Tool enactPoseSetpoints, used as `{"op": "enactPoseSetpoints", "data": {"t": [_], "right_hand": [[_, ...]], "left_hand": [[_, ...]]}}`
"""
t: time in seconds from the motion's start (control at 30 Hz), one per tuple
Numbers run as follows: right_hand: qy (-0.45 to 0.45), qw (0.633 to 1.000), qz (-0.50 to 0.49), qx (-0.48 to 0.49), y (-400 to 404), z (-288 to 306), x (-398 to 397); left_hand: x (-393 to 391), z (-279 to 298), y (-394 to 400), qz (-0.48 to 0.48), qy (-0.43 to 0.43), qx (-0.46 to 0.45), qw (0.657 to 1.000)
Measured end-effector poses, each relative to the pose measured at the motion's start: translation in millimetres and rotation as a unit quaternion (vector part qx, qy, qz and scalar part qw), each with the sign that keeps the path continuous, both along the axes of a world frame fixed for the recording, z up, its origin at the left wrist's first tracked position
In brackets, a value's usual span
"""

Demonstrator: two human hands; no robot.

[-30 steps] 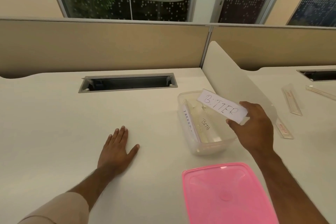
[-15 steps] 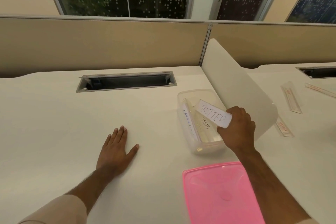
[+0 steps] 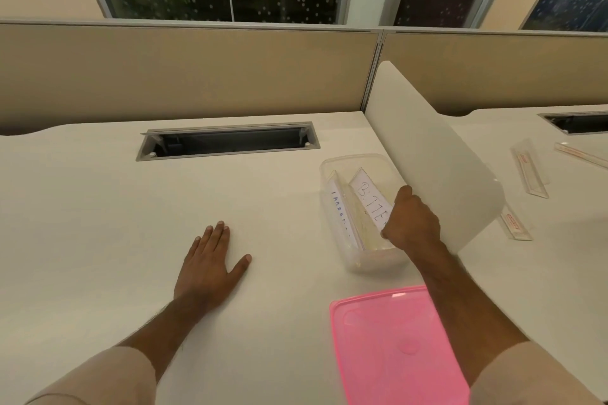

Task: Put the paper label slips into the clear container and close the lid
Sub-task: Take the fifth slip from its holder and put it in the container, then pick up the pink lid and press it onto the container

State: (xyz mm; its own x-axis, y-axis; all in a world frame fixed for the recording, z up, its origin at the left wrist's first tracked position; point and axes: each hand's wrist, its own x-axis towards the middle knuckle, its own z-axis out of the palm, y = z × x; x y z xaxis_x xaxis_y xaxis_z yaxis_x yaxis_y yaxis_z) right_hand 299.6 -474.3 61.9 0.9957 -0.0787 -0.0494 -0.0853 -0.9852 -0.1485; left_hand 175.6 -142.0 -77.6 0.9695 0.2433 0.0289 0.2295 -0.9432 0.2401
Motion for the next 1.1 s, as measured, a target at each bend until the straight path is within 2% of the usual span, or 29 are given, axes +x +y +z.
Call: {"op": "enactPoseSetpoints", "data": {"t": [0.13, 0.3, 0.47, 0.6, 0.73, 0.8, 0.9, 1.1], "right_hand": [[0.018, 0.999, 0.006, 0.047, 0.8, -7.8, 0.8], [-0.007, 0.997, 0.013, 0.081, -8.1, -15.7, -1.3], [-0.116, 0.982, 0.031, 0.144, -13.9, -14.7, -16.0], [-0.227, 0.953, 0.043, 0.196, -17.3, -7.4, -44.0], [-0.269, 0.934, 0.05, 0.228, -27.7, -5.2, -72.6], [-0.26, 0.936, 0.033, 0.234, -38.8, -11.3, -83.8], [-0.19, 0.957, 0.001, 0.218, -56.4, -29.4, -100.1], [-0.054, 0.994, -0.059, 0.077, -77.6, -58.9, -118.5]], "left_hand": [[-0.8, 0.8, 0.4, 0.0, 0.001, -0.001, 1.0], [0.3, 1.7, 0.1, 0.001, -0.001, -0.007, 1.0], [-0.5, 1.7, 0.3, 0.002, 0.0, -0.008, 1.0], [-0.3, 2.1, 0.4, 0.003, -0.001, -0.01, 1.0], [-1.7, 2.0, -1.0, 0.011, -0.003, -0.021, 1.0], [-1.4, 2.7, -1.6, 0.018, -0.001, -0.04, 0.999], [-4.4, 7.1, -7.2, 0.036, 0.009, -0.088, 0.995], [-42.2, 32.6, -66.2, 0.051, -0.081, -0.172, 0.981]]}}
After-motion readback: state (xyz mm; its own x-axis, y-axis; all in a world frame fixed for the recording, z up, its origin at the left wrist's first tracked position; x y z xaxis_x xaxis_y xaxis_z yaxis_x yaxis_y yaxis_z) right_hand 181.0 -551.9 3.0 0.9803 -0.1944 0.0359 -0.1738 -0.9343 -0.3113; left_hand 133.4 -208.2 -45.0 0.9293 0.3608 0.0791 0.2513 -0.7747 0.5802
